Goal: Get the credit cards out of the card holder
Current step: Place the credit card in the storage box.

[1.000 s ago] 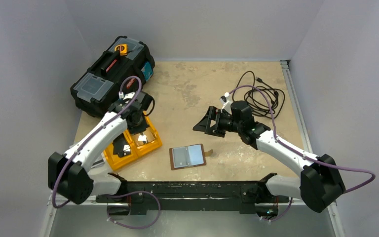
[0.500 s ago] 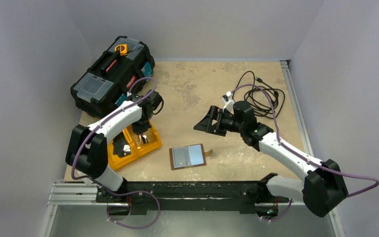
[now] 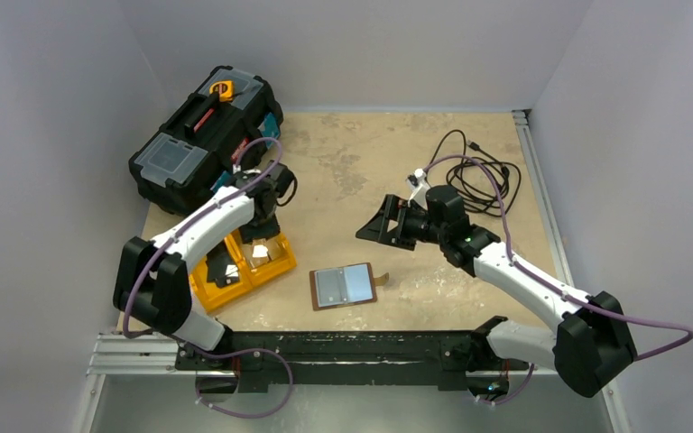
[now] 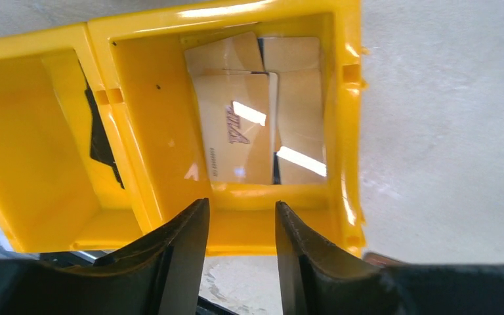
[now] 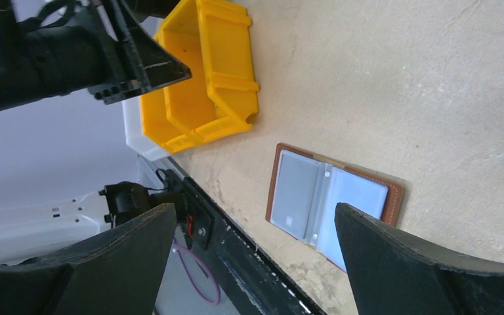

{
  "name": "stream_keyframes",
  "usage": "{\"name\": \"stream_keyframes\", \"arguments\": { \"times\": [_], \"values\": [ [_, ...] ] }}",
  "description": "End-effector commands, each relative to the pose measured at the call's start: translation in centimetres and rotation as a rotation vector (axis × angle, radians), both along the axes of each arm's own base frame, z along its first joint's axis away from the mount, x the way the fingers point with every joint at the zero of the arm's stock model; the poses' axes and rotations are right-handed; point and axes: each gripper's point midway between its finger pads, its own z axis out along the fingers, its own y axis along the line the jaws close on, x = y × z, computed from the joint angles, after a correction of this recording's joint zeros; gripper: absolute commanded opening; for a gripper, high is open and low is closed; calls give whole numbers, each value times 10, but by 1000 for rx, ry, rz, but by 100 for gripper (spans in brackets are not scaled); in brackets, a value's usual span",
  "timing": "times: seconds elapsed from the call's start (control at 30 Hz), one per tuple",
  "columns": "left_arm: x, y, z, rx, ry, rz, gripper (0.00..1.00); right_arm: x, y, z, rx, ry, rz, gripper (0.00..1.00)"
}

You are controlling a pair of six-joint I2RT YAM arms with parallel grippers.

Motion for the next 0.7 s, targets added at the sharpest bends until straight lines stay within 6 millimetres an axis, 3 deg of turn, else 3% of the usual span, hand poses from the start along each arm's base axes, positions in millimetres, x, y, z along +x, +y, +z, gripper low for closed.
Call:
{"name": "stream_keyframes", "arguments": {
  "times": [0.0,0.23,0.43,0.67],
  "values": [
    [10,-20,29,-145,-112,-80,48,1,-4,-5,-64,-34,-23,92],
    [1,-71,55,-442,-187,-283,72,-7,17,-18,-203,-63,-26,91],
    [-15,-96,67,-615,-225,-389,75,-21,47,-46,-324,-51,2,82],
    [-36,-100,66,-684,-214,-424,75,-34,78,-72,-447,-51,31,66]
  ]
}}
